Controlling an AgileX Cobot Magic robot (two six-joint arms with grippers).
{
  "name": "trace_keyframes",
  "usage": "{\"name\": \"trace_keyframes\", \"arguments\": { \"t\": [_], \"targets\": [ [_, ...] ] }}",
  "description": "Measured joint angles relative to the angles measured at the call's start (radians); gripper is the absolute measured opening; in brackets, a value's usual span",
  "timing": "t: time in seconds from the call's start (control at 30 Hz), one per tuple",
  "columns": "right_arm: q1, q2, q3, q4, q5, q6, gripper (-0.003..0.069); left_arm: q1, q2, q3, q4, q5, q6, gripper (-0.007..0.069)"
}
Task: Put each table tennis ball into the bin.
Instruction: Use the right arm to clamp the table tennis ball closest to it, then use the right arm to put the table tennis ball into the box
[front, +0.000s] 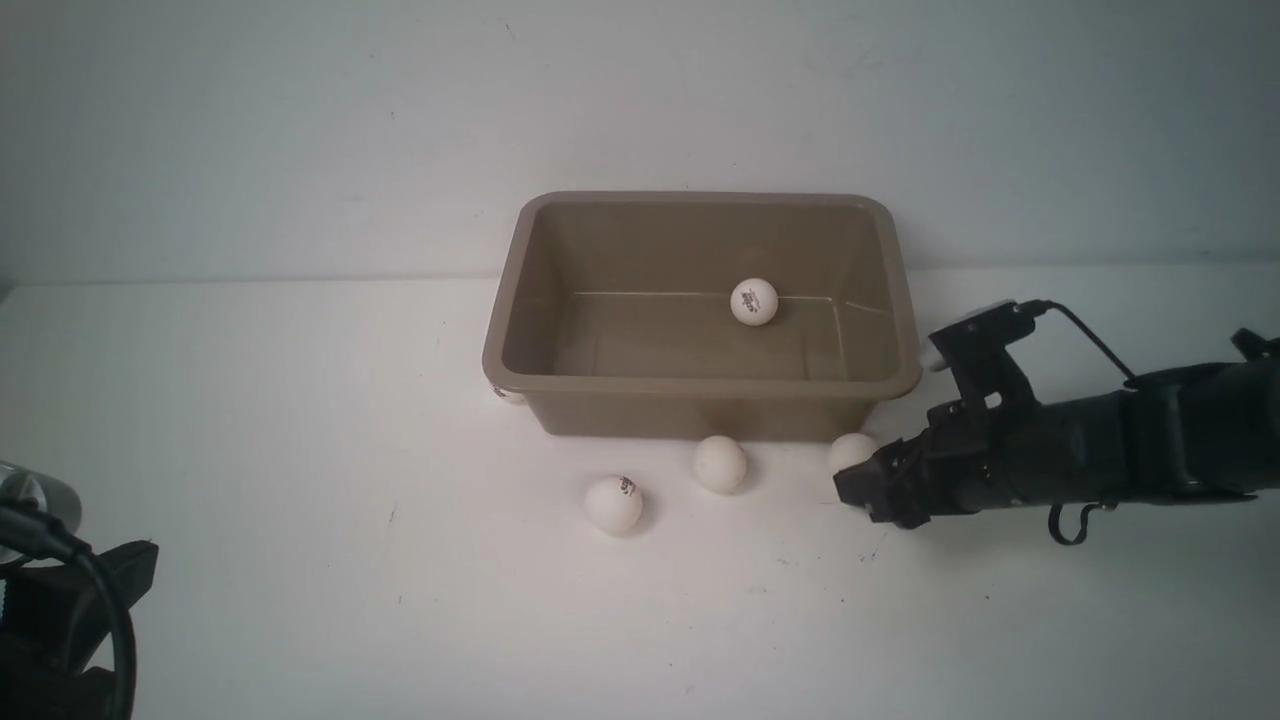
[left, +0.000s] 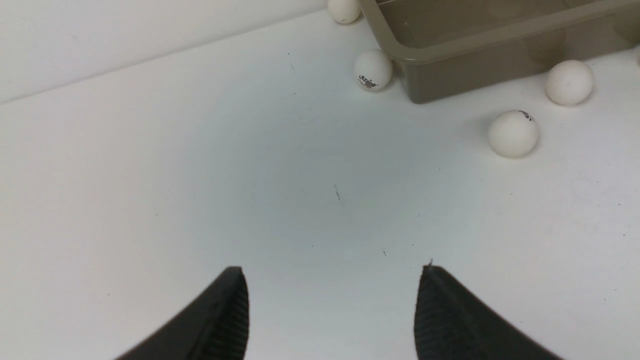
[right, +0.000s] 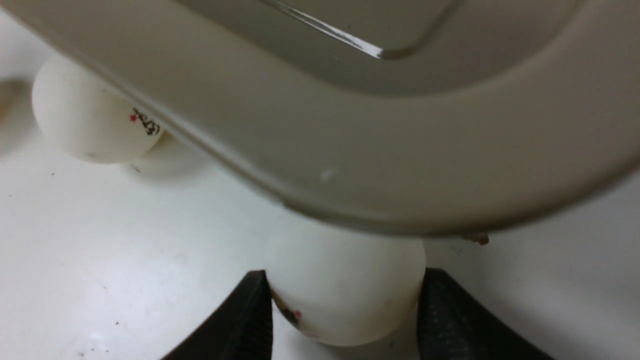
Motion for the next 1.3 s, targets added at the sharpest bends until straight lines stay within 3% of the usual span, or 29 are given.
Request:
{"name": "trace_keyframes", "arguments": {
  "t": [0.2,0.33,0.53,0.7,0.83,1.03,1.3],
  "targets": [
    [0.000,-0.048,0.001,-0.009,-0.061,-0.013,0.0340,0.000,0.000,0.000,0.000,0.000,0.000,0.0405],
    [0.000,-0.117,0.001,-0.081,-0.114,0.007,0.0340,0.000,0.000,0.000,0.000,0.000,0.000,0.0405],
    [0.000,-0.237,0.002,-0.330,-0.132,0.193,0.0340,0.000,0.000,0.000,0.000,0.000,0.000,0.0405],
    [0.000,-0.283,0.003,-0.635,-0.118,0.469,0.0340,0.000,0.000,0.000,0.000,0.000,0.000,0.0405],
    [0.000,-0.285,0.003,-0.743,-0.103,0.571,0.0340,0.000,0.000,0.000,0.000,0.000,0.001,0.0405],
    [0.000,-0.285,0.003,-0.753,-0.082,0.567,0.0340,0.000,0.000,0.000,0.000,0.000,0.001,0.0405],
    [0.000,-0.285,-0.094,-0.608,-0.030,0.454,0.0340,0.000,0.000,0.000,0.000,0.000,0.001,0.0405]
  ]
}}
